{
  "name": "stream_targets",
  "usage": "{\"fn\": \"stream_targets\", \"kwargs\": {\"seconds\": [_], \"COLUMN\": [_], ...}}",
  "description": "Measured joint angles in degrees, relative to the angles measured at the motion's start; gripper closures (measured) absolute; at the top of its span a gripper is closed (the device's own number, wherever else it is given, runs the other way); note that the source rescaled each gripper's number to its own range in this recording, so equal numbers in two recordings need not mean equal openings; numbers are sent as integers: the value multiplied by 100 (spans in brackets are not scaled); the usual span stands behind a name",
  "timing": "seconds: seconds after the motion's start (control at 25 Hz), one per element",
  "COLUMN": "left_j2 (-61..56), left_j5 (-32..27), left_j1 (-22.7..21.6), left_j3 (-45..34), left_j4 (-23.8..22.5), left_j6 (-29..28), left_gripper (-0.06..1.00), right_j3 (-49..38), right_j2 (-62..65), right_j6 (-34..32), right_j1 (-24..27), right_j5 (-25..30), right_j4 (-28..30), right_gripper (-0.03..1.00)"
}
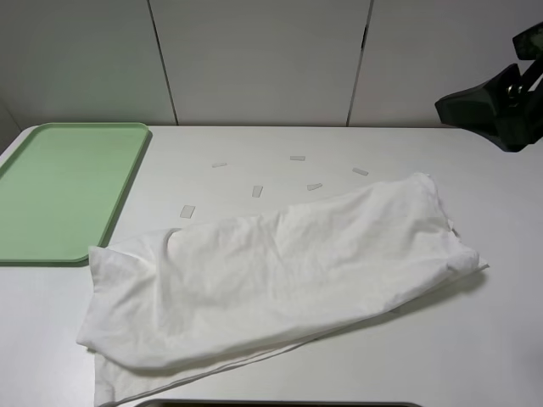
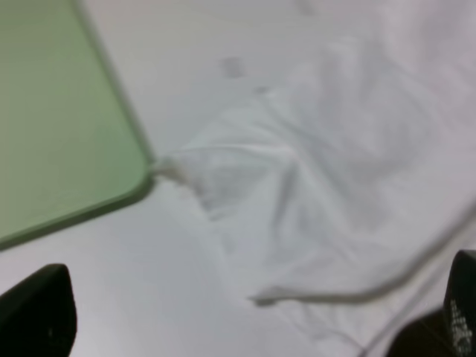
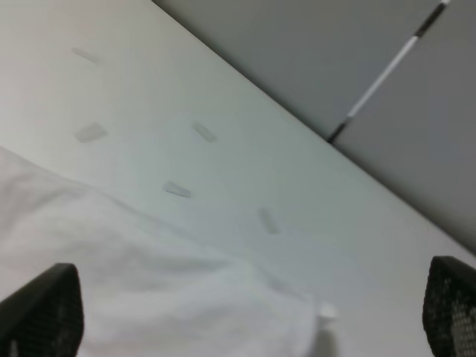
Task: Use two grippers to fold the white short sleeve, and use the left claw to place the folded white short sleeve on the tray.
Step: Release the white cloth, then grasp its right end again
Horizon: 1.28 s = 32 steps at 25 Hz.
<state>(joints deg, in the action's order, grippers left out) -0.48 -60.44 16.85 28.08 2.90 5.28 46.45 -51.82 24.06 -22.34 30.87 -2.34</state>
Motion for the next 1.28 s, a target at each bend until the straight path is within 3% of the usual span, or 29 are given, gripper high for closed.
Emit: {"fn": "stream_targets", "kwargs": {"seconds": [0.12,0.32,0.64,0.92,1.28], "left_j2": [0,0,0,0,0], "left_j5": [0,0,0,0,0], "left_j1": [-819,-1100,-1133,-1133,-1133], "left_j3": [0,0,0,0,0], "left_j4": [-34,-39,-40,-46,-50], "left_j6": [-2,-13,-13,-13,-13], "left_gripper": [-6,-6,-6,-6,-6], "right_j3": [0,0,0,0,0], "right_j2": [0,0,0,0,-466], "right_j6": [0,-17,-883,-1026,-1127], "right_j1": [0,0,0,0,0], "right_j5": [22,141,1268,2112,2215], "right_j4": [-362,-903,-1047,-1054,-1459], "right_gripper": [-3,-3,-3,-3,-3]}}
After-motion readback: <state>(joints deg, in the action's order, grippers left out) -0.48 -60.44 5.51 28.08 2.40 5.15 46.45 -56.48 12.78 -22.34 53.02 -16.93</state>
